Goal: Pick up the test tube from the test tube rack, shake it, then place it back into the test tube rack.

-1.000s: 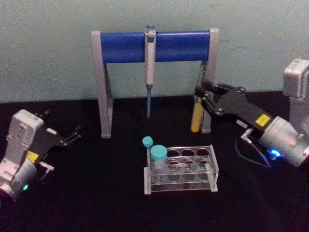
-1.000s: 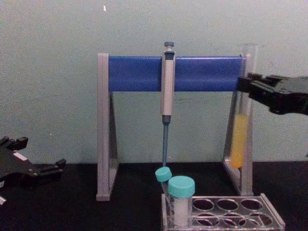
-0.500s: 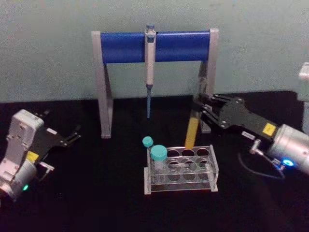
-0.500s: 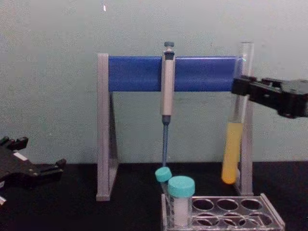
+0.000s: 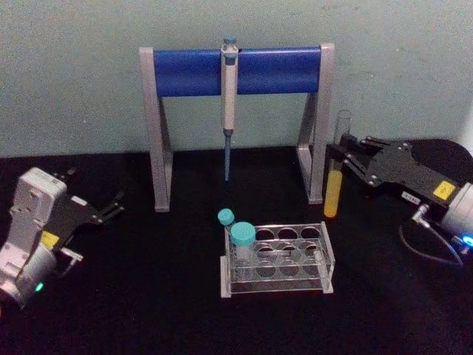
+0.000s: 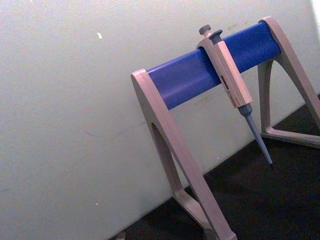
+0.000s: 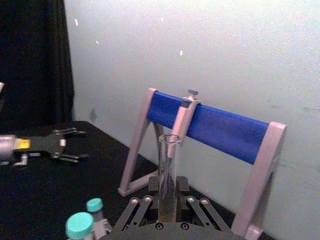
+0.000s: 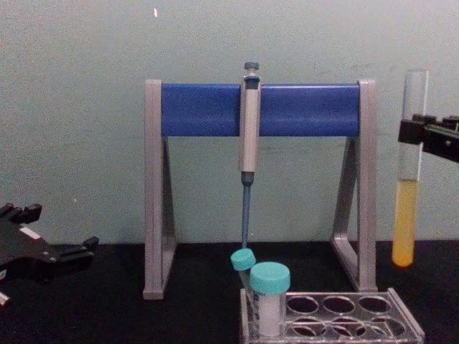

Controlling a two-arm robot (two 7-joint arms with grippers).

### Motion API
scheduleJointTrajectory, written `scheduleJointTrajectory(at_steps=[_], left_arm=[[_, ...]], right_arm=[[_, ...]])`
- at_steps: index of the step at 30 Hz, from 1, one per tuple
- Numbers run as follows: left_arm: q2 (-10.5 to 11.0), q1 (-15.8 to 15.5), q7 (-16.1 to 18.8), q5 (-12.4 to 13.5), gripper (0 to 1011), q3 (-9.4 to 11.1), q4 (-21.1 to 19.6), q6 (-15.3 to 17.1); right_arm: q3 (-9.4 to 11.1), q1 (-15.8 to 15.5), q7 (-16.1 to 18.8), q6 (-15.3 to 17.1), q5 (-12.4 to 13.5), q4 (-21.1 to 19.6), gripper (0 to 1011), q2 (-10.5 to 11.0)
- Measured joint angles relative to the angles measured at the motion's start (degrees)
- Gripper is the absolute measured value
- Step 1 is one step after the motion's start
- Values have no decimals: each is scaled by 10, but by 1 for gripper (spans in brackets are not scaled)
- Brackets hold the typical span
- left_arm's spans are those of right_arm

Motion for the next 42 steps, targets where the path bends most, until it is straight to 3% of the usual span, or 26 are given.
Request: scheduleJointTrajectory(at_steps=[5,13,24,42], left_arm=[[0,0,0,0,1001,0,0,0],[0,0,0,0,1001,0,0,0],[0,0,0,0,1001,0,0,0],[0,0,0,0,1002,0,0,0]], right_arm=[[-9,16,-13,-4,-24,14,228,-22],[-22,36,5,-15,-27,40,228,-53],[-33,39,38,-27,-6,60,227,-62],[-58,50,64,-35,-1,100,228,-68]])
